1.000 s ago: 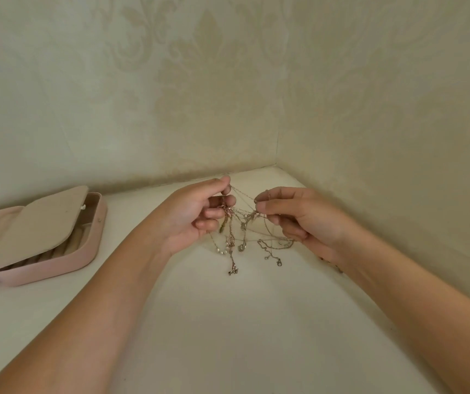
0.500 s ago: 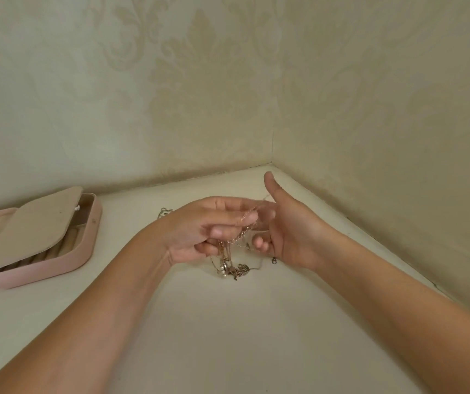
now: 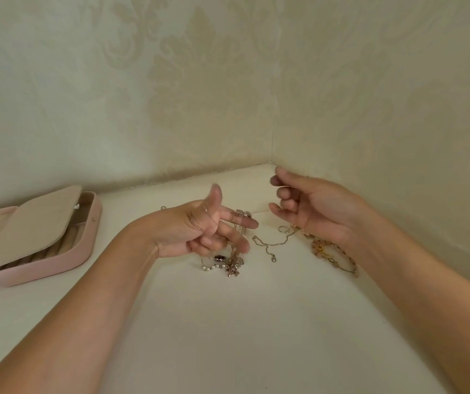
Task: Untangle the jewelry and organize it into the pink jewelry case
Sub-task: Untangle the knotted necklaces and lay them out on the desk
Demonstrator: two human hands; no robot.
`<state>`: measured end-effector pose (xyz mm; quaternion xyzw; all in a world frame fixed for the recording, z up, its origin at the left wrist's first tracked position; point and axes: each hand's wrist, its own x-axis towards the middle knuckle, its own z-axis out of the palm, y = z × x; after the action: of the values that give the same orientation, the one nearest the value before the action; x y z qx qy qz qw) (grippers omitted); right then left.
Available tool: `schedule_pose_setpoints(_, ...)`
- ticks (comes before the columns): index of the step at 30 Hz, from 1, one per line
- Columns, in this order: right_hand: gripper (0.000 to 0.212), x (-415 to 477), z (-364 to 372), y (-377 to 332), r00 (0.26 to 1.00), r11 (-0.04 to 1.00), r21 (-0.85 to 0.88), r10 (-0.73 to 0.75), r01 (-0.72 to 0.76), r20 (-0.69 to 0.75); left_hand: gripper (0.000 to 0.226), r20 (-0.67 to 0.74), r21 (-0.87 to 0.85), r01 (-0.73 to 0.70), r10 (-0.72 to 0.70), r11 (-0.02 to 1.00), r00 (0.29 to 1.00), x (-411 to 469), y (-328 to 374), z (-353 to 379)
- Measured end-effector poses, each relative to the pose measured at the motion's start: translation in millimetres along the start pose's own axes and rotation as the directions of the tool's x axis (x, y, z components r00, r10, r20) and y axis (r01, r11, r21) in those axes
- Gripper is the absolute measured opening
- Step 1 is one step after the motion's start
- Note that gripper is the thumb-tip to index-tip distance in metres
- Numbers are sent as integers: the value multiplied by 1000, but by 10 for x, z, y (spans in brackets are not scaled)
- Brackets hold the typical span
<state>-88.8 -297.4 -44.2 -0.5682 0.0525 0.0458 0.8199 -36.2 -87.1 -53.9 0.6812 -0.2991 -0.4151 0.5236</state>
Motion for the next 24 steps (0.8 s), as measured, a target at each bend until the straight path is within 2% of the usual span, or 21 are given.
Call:
schedule_pose_setpoints(3, 32, 16, -42, -59, 993, 993, -111, -41, 29, -110, 130, 44, -68, 34, -31, 997, 999, 22, -7, -8)
schedule_pose_setpoints(6, 50, 43, -168, -136, 979, 975, -221, -73, 30, -193, 122, 34, -90, -4, 8, 996, 999, 40, -27, -30)
schedule_pose_setpoints(10, 54, 33, -320, -273, 966, 1000, -9, 19, -22, -257, 86, 36, 39, -91, 89, 995, 995, -99, 20, -125)
schedule_pose_setpoints(13, 54, 41, -371, -299, 966, 1000, 10, 31, -29, -255, 86, 159, 191, -30, -1, 981, 987, -218, 36, -217)
schedule_pose_setpoints(15, 56, 52, -356, -278, 968, 991, -131, 7, -41, -250, 91, 214, 241, 25, -78, 970, 974, -244, 31, -268)
schedule_pose_setpoints(18, 56, 66, -305, -240, 971, 933, -353, -12, -74, -237, 83, 125, 348, 133, -186, 928, 975, -225, -25, -339)
schedule_pose_setpoints(20, 56, 55, -285, -217, 974, 888, -446, 13, -116, -227, 94, 77, 396, 147, -193, 906, 978, -206, -43, -325)
schedule_pose_setpoints(22, 54, 24, -256, -179, 973, 808, -560, 67, -184, -223, 107, 37, 492, 134, -175, 860, 984, -210, 6, -218)
schedule_pose_setpoints(24, 49, 9, -223, -134, 964, 676, -696, 90, -243, -249, 116, -3, 642, 145, -186, 753, 982, -187, 59, -91)
